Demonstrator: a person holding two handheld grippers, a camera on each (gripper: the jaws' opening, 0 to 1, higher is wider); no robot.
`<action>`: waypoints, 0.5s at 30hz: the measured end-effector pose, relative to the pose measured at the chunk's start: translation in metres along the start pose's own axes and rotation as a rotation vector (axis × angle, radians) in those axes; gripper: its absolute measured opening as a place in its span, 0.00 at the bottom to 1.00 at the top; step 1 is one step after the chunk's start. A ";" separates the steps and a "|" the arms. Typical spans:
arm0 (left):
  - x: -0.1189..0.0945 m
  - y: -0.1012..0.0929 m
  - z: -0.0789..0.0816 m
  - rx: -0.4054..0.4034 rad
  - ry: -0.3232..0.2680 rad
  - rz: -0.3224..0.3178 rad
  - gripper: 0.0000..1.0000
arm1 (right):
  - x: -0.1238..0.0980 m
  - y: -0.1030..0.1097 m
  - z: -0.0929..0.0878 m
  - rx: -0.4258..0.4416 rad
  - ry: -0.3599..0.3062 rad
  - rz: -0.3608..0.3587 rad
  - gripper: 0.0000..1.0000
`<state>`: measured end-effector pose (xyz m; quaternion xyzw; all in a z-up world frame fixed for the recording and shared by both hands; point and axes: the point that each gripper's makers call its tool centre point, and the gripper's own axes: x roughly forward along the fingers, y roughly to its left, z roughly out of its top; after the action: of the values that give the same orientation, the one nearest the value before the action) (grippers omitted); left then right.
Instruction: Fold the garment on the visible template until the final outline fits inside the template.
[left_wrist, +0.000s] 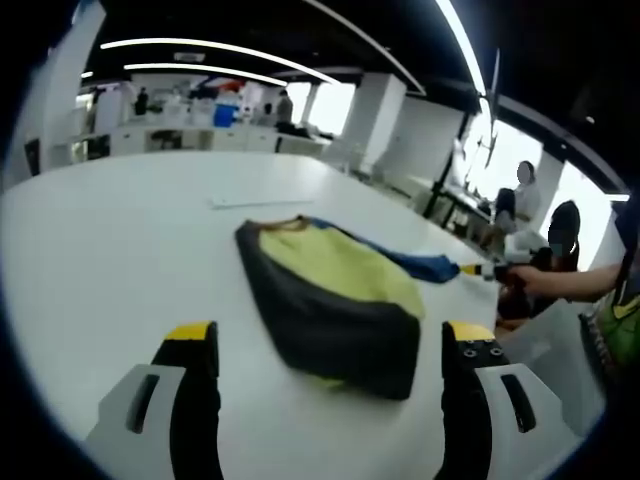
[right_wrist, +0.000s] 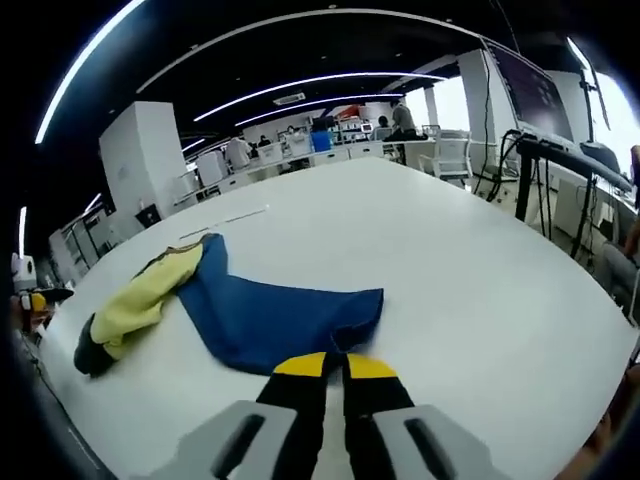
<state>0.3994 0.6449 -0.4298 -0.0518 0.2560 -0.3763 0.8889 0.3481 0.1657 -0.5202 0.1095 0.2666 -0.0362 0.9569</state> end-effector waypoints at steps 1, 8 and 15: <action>0.000 0.000 0.000 -0.001 -0.001 0.000 0.88 | 0.000 0.000 0.002 0.003 -0.005 0.003 0.04; -0.002 0.001 0.000 -0.005 -0.005 0.007 0.89 | 0.006 -0.004 0.023 -0.082 0.009 0.027 0.34; -0.007 0.006 -0.003 -0.012 -0.007 0.018 0.89 | 0.020 -0.017 0.035 -0.206 0.102 0.065 0.34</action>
<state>0.3979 0.6545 -0.4313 -0.0560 0.2556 -0.3664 0.8929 0.3807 0.1413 -0.5042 0.0210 0.3135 0.0279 0.9489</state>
